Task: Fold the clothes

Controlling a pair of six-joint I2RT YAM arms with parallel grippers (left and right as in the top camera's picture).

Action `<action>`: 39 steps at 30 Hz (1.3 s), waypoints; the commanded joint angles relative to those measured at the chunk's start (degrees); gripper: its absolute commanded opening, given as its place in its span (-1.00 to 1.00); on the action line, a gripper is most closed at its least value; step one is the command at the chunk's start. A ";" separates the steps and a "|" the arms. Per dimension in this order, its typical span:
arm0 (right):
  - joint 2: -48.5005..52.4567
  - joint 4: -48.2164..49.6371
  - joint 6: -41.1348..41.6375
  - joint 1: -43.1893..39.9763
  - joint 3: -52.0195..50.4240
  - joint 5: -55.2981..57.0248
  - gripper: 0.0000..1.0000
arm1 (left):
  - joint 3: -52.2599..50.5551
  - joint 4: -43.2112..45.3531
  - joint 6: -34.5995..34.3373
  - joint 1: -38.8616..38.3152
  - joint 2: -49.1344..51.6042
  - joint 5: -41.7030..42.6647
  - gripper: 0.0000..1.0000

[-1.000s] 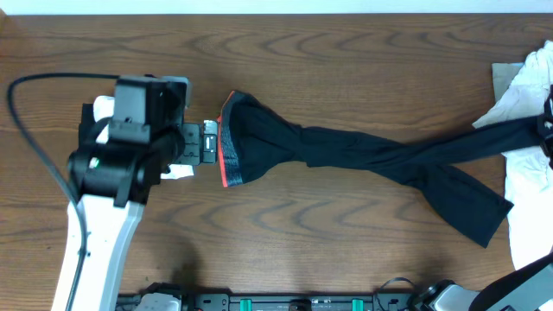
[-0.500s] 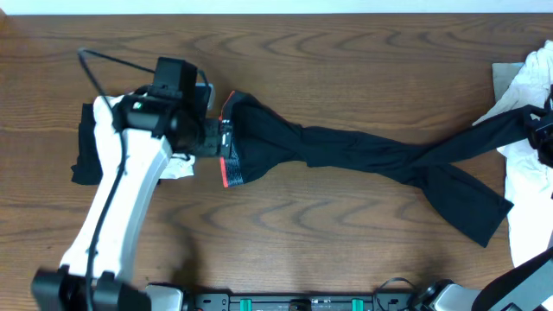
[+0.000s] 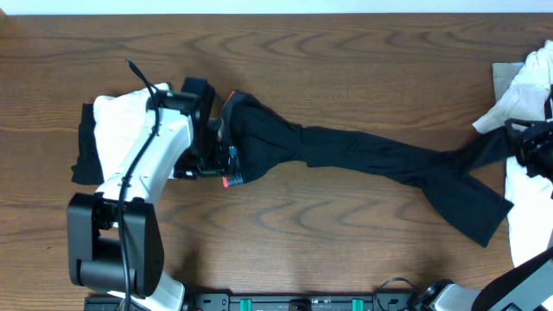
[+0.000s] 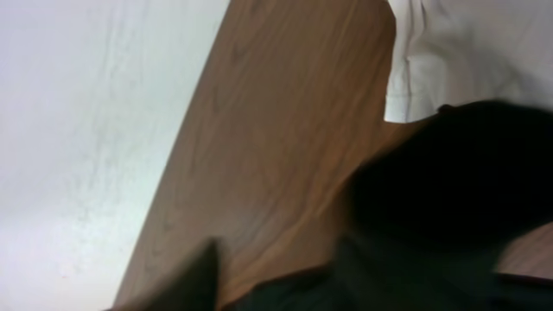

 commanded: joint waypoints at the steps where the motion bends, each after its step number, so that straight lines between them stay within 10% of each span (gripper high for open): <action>1: 0.13 -1.49 -2.21 0.48 0.48 0.55 0.10 | -4.26 3.85 -1.40 -0.17 0.33 4.59 0.67; 10: 0.13 -7.80 -6.08 0.48 0.48 1.84 0.11 | -12.76 17.79 -3.63 -0.20 0.33 7.10 0.53; 22: 0.13 -13.42 -9.77 0.48 0.48 3.43 0.00 | -13.90 23.76 -3.74 -3.39 0.26 7.26 -0.88; 39: 0.13 -26.99 -17.44 4.85 0.46 14.99 -0.16 | 17.42 6.29 -3.74 0.39 -20.61 -5.07 -0.88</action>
